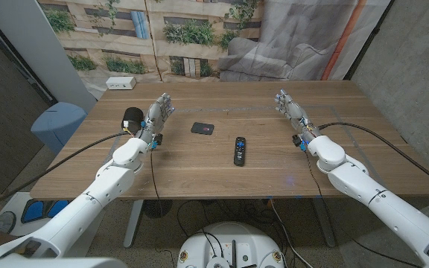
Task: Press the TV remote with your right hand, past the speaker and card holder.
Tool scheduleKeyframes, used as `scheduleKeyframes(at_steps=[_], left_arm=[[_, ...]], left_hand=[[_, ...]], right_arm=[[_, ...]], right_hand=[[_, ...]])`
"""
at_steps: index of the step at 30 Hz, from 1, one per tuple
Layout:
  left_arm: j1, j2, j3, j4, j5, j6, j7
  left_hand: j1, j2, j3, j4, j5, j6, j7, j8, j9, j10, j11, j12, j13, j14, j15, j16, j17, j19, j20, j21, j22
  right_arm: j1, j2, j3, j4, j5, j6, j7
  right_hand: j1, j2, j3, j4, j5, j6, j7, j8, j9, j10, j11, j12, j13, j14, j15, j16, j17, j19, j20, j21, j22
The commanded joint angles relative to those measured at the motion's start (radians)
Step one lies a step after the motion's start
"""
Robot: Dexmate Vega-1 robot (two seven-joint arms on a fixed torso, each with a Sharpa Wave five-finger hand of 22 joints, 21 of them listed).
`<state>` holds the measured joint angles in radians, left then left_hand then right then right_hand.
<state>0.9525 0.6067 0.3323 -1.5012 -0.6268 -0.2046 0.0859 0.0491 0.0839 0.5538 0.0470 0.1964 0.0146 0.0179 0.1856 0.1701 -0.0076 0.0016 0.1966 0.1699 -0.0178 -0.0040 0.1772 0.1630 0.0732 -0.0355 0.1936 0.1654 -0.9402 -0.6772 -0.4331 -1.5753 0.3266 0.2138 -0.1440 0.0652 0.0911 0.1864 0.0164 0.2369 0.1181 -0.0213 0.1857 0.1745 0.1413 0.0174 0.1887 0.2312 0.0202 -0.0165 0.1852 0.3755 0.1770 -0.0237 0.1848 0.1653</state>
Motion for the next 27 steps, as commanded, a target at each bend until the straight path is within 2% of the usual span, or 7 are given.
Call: scheduleKeyframes(at_steps=[1,12,21,27], left_arm=[[0.004,-0.003,0.004,-0.024,0.012,0.013,0.024],[0.009,-0.015,0.003,-0.021,0.022,-0.004,0.041],[0.021,-0.012,-0.003,-0.025,0.022,-0.012,0.044],[0.033,-0.01,-0.011,-0.028,0.018,-0.019,0.048]], left_hand=[[0.009,0.062,0.005,-0.002,0.003,0.005,0.0,0.0,0.002,0.004,-0.004,0.001,0.004,0.005,-0.002,0.002,0.003,0.009,-0.027,0.001,0.003],[0.01,0.061,0.01,-0.007,0.003,0.008,-0.004,-0.001,0.002,0.007,-0.01,0.0,0.004,0.008,-0.005,0.001,0.003,0.01,-0.028,0.0,0.003],[0.011,0.062,0.014,-0.012,0.002,0.013,-0.007,0.0,0.003,0.01,-0.008,0.0,0.004,0.012,-0.005,0.001,0.003,0.013,-0.029,0.0,0.003],[0.011,0.062,0.017,-0.014,0.001,0.013,-0.008,-0.001,0.003,0.012,-0.009,-0.001,0.004,0.014,-0.007,0.001,0.004,0.014,-0.028,0.0,0.004]], right_arm=[[-0.031,-0.089,-0.021,-0.14,-0.191,-0.09,-0.059],[-0.026,-0.144,-0.06,-0.267,-0.374,-0.238,-0.075],[0.006,-0.181,-0.129,-0.356,-0.563,-0.387,-0.036],[0.016,-0.204,-0.17,-0.414,-0.679,-0.467,0.004]], right_hand=[[0.014,0.014,0.012,-0.002,0.006,0.003,-0.009,0.005,0.001,-0.001,-0.01,0.002,-0.003,-0.001,-0.011,0.004,-0.005,-0.005,-0.009,-0.003,0.003],[0.019,0.018,0.018,-0.006,0.007,0.006,-0.02,0.005,0.001,-0.007,-0.019,0.0,-0.01,-0.003,-0.015,0.004,-0.016,-0.009,-0.011,-0.003,0.002],[0.023,0.02,0.025,-0.009,0.006,0.008,-0.038,0.003,0.001,-0.026,-0.019,-0.005,-0.018,-0.016,-0.016,0.0,-0.027,-0.015,-0.012,-0.003,0.002],[0.019,0.023,0.029,-0.007,0.004,0.007,-0.053,0.002,0.001,-0.056,-0.032,-0.011,-0.024,-0.035,-0.019,-0.003,-0.037,-0.027,-0.011,-0.004,0.002]])
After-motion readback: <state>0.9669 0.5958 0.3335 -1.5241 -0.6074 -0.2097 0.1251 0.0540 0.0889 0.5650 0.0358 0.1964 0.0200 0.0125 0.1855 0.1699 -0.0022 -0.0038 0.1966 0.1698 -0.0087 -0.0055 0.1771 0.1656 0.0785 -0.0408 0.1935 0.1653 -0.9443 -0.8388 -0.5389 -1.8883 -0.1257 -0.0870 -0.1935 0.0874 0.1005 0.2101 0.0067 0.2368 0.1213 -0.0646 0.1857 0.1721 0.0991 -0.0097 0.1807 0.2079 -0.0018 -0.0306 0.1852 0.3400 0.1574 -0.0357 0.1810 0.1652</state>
